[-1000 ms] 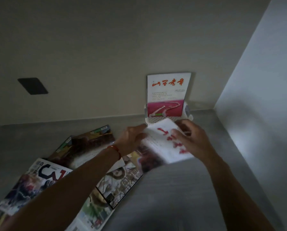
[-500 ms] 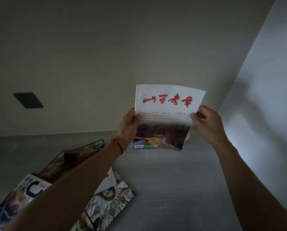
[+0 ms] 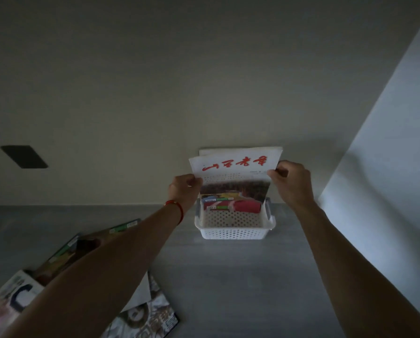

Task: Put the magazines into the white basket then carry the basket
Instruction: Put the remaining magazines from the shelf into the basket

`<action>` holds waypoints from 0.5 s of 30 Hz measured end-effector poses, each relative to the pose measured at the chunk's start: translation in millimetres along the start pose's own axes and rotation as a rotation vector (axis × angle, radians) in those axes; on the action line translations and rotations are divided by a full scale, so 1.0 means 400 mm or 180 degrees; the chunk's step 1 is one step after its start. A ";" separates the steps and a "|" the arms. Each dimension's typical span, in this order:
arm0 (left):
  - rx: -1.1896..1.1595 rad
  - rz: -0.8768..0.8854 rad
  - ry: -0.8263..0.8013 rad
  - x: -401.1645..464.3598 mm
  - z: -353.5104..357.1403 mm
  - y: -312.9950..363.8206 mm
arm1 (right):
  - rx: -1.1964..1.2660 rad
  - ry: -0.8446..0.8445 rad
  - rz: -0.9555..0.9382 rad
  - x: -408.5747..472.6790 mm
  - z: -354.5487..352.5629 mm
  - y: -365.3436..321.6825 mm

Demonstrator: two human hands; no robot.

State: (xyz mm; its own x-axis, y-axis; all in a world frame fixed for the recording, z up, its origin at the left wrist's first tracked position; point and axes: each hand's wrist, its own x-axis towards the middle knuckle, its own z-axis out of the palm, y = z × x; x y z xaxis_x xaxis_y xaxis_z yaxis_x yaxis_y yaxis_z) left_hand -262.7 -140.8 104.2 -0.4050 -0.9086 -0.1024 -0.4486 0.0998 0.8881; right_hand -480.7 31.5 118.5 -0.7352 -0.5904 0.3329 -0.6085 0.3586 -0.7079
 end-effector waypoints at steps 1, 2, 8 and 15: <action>-0.0052 -0.0107 -0.0001 0.012 0.010 -0.012 | 0.0025 -0.0058 0.0020 0.000 0.014 0.014; -0.0129 -0.0210 0.0000 0.025 0.021 -0.023 | 0.0050 -0.0112 0.0050 0.000 0.028 0.026; -0.0393 -0.0837 -0.0074 0.086 0.073 -0.064 | 0.0086 -0.0168 0.0228 0.007 0.098 0.084; -0.0070 -0.0631 -0.0255 0.107 0.104 -0.074 | 0.0259 -0.0186 0.0751 0.015 0.129 0.106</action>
State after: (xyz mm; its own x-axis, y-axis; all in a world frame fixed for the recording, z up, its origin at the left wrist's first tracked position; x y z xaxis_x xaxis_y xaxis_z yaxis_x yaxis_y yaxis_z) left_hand -300.0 -165.9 55.0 -0.3730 -0.8742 -0.3108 -0.5087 -0.0874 0.8565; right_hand -495.6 6.0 58.4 -0.8341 -0.5389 0.1175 -0.3942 0.4336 -0.8103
